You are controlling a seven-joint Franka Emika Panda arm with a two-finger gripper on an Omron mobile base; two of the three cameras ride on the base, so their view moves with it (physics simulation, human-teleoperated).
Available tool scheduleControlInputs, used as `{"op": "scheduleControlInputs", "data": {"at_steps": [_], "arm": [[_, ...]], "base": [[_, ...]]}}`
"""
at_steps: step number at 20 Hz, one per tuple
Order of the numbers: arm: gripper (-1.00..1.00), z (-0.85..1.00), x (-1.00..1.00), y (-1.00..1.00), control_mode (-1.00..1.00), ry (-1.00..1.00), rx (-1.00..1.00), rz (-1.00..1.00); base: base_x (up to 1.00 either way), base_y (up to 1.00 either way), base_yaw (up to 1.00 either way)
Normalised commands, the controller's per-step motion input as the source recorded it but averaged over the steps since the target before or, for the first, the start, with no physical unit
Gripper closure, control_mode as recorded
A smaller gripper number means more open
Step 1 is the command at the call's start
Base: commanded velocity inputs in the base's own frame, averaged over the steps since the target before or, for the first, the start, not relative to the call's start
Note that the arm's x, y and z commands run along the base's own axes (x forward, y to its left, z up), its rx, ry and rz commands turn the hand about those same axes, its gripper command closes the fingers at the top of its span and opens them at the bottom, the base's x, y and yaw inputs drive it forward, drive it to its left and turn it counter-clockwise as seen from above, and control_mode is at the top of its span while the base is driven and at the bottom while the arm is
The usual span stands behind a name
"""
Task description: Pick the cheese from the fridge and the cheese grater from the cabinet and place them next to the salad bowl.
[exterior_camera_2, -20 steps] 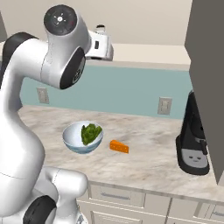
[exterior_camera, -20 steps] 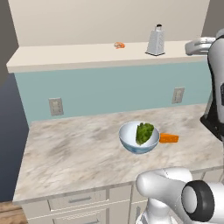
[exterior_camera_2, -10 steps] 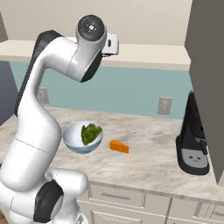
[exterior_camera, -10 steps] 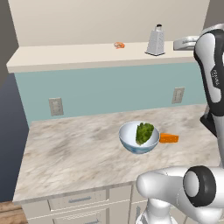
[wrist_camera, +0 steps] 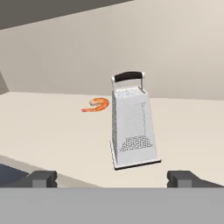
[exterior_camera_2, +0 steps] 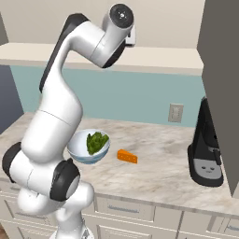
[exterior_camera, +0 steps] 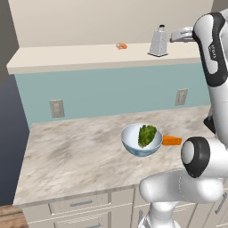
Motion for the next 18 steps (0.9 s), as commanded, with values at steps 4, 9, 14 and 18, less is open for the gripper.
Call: {"op": "scheduleControlInputs", "data": {"at_steps": [4,9,14,18], "arm": [[-1.0,-0.01,0.47,0.0,-1.0,0.0,0.0,0.08],[-1.0,-0.21,0.31,-0.04,-1.0,-0.1,0.0,0.02],[-1.0,-0.04,0.3,0.0,-1.0,-0.16,0.0,0.0],[-1.0,-0.03,0.26,0.04,-1.0,-0.07,-0.01,0.0]], "base": [[0.0,0.0,0.0],[0.0,0.0,0.0],[0.0,0.0,0.0],[0.0,0.0,0.0]]}}
